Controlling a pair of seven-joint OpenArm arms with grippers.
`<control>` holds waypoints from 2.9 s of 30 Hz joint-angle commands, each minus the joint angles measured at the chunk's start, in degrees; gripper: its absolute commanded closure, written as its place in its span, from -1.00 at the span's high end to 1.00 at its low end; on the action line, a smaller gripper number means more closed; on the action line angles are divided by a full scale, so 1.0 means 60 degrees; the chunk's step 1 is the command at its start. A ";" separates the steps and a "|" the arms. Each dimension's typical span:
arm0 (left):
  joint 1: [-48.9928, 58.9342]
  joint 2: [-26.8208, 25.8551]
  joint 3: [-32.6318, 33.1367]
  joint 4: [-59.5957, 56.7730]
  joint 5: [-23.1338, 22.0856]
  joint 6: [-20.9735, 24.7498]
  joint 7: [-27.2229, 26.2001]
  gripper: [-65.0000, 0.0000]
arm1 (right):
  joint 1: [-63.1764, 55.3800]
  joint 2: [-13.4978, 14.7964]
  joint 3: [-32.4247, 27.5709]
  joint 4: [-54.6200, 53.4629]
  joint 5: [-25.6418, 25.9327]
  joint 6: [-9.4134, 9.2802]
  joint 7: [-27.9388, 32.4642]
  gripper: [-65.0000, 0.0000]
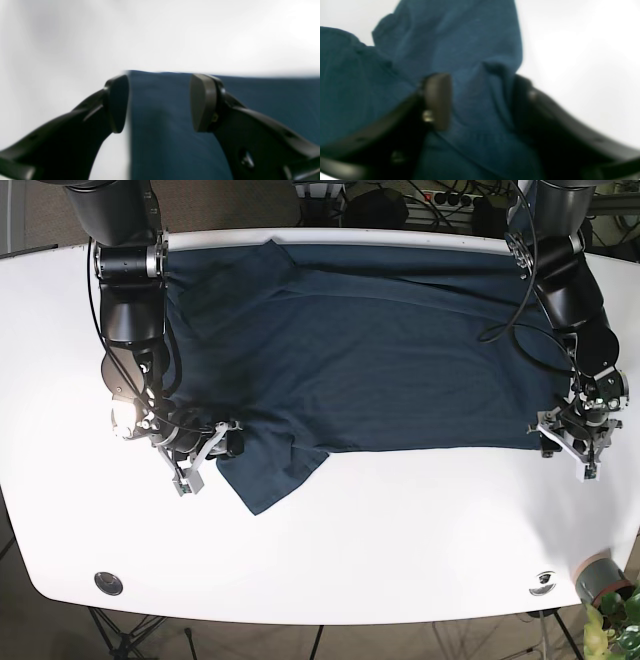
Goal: Fold the T-shirt properly
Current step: 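Grasp the hem with both grippers and fold it onto the collar edge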
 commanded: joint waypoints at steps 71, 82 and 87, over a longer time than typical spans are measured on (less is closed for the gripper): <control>0.1355 0.0485 -0.1546 0.3592 -0.0124 -0.2479 0.1159 -1.00 | -0.2257 0.0459 0.1617 0.6911 0.0001 -0.0014 -0.2871 -0.94; 0.2513 0.0500 -0.1546 0.4559 -0.0124 -0.2479 0.1174 -1.00 | -0.4060 0.0415 0.2378 0.8626 0.0015 -0.0014 -0.2900 -0.94; 0.2997 0.0485 -0.1546 0.4647 -0.0138 -0.2479 0.1174 -1.00 | -0.5027 0.0415 0.2422 0.9519 0.0015 -0.0014 -0.2900 -0.94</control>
